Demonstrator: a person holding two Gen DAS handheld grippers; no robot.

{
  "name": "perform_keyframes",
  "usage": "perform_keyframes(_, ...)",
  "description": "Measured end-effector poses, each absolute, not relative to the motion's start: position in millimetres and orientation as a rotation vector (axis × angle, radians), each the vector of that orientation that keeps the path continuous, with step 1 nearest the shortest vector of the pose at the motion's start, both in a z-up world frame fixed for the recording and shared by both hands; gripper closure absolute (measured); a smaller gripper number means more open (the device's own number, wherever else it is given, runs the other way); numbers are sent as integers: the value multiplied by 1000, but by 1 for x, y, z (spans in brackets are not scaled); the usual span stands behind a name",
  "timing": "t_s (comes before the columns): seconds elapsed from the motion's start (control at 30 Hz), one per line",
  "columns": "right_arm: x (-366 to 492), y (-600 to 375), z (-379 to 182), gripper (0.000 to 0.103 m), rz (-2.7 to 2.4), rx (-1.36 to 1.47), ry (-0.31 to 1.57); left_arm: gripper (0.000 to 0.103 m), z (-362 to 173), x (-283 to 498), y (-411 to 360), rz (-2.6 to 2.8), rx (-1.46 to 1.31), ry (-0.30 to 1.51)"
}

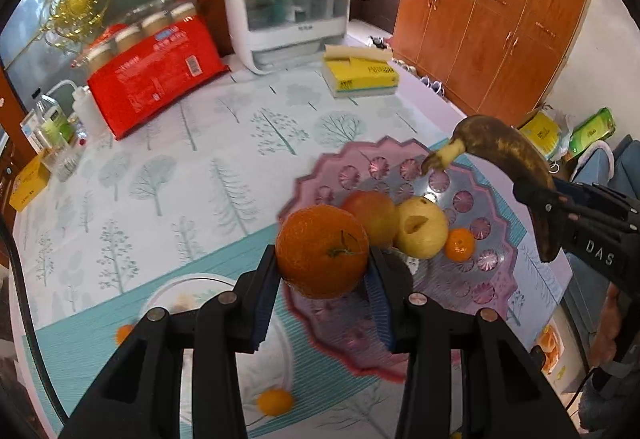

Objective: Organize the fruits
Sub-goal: 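Lower the orange and banana into the pink bowl with both tools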

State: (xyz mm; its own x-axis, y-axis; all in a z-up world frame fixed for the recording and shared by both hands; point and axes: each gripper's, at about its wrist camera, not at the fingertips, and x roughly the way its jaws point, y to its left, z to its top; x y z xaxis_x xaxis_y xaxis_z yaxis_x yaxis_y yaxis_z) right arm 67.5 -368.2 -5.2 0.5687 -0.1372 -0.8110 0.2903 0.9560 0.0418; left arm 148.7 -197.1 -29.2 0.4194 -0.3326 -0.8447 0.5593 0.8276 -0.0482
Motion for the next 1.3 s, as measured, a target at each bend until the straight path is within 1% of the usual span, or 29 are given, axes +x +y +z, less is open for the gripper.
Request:
perform_keyframes(0.2, 74, -403, -36, 71, -266, 229, 1002, 63, -65, 148, -229, -527, 289, 1063)
perform_keyframes(0.43, 95, -414, -71, 70, -238, 280, 1072, 63, -98, 149, -240, -472, 301, 1145)
perform_keyframes(0.67, 120, -414, -92, 70, -213, 268, 1118, 62, -118, 144, -249, -449, 306, 1200)
perform_keyframes(0.83, 131, -410, -102, 70, -201, 247, 1144, 61, -117, 143, -251, -439, 310, 1194)
perform_keyframes(0.93, 134, -405, -95, 65, -186, 205, 1119, 60, -117, 143, -251, -431, 310, 1198)
perform_keyframes(0.97, 134, -404, -93, 61, -185, 194, 1115, 60, -117, 143, -251, -428, 310, 1199)
perform_keyframes(1.0, 134, -403, -92, 58, -183, 184, 1109, 59, -116, 142, -252, -424, 312, 1199)
perform_keyframes(1.03, 133, -402, -91, 57, -181, 175, 1105, 54, -116, 142, -253, -416, 321, 1194)
perform_keyframes(1.07, 132, -401, -90, 57, -181, 168, 1102, 45, -115, 141, -253, -413, 324, 1189)
perform_keyframes(1.2, 129, -400, -88, 57, -171, 167, 1100, 34, -109, 139, -252, -417, 324, 1169)
perform_keyframes(1.27, 126, -400, -86, 57, -168, 174, 1099, 23, -106, 137, -252, -407, 327, 1156)
perform_keyframes(1.3, 125, -400, -86, 57, -168, 176, 1097, 21, -104, 136, -251, -402, 328, 1150)
